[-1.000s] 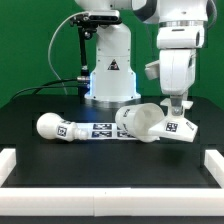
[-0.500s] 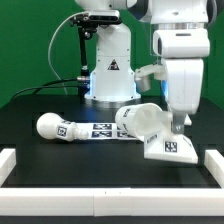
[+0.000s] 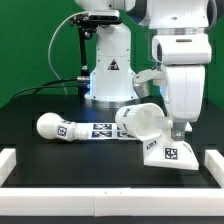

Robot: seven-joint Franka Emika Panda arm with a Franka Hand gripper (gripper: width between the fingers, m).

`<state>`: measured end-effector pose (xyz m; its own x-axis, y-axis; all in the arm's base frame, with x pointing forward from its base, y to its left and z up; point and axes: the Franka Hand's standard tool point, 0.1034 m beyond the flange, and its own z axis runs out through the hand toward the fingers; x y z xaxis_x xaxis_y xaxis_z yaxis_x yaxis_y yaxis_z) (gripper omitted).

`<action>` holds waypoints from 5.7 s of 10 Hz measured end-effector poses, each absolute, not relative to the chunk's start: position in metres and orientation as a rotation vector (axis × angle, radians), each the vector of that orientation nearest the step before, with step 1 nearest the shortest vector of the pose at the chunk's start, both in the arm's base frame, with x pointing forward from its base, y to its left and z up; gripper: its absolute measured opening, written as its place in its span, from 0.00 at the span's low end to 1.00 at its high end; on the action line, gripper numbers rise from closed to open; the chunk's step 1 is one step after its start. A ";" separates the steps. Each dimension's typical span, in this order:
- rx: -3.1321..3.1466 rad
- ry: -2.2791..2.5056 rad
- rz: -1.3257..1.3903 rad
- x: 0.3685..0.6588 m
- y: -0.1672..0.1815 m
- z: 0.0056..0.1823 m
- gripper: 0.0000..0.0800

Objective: Assemble lamp

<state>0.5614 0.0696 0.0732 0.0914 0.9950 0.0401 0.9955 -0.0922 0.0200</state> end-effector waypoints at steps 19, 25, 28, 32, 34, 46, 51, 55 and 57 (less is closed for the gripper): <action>-2.273 -2.090 -0.112 0.623 0.095 0.047 0.87; -2.428 -2.022 -0.125 0.602 0.036 0.118 0.87; -2.427 -2.020 -0.121 0.601 0.036 0.117 0.87; -2.536 -1.928 -0.142 0.548 -0.024 0.101 0.87; -2.635 -1.790 -0.118 0.518 -0.042 0.104 0.87; -2.548 -1.908 -0.031 0.446 -0.087 0.099 0.87; -2.561 -1.890 -0.026 0.440 -0.097 0.097 0.87; -2.564 -1.816 0.007 0.400 -0.133 0.083 0.87; -2.615 -1.685 0.034 0.395 -0.131 0.081 0.87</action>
Offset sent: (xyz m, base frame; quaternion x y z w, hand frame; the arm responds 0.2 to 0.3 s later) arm 0.0483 0.0176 -0.0061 0.0187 0.0361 0.0149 0.9991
